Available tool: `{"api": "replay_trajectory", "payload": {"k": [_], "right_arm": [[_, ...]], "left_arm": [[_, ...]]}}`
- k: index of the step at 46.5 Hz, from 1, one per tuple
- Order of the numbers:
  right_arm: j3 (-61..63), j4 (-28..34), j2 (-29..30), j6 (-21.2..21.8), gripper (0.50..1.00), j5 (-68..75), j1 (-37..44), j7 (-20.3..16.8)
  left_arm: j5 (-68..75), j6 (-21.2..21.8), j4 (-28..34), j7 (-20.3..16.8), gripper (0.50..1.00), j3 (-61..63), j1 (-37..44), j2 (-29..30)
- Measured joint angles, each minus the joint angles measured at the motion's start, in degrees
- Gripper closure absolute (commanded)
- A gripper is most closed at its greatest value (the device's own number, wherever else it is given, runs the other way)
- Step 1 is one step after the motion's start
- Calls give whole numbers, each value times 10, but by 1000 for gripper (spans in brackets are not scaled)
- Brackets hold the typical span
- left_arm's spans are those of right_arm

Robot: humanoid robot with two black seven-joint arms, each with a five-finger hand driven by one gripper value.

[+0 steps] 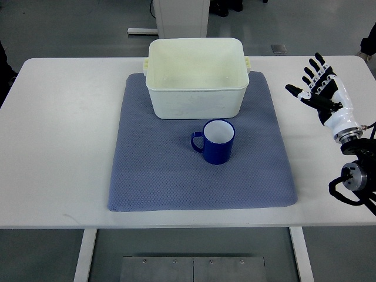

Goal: Place cup in box with right hand

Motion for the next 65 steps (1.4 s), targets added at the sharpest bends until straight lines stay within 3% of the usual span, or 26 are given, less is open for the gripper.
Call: {"api": "replay_trajectory", "payload": {"k": [39,49,65], "right_arm": [[1,-3,1,0,500,0,5,0],[2,-5,1,0,500,0,9,26],[1,-11,2,0,500,0,10,27]], "left_arm": [[0,-1,0,0,500,0,3,0],[0,-1,0,0,500,0,4,0],[0,-1,0,0,500,0,4,0]]}}
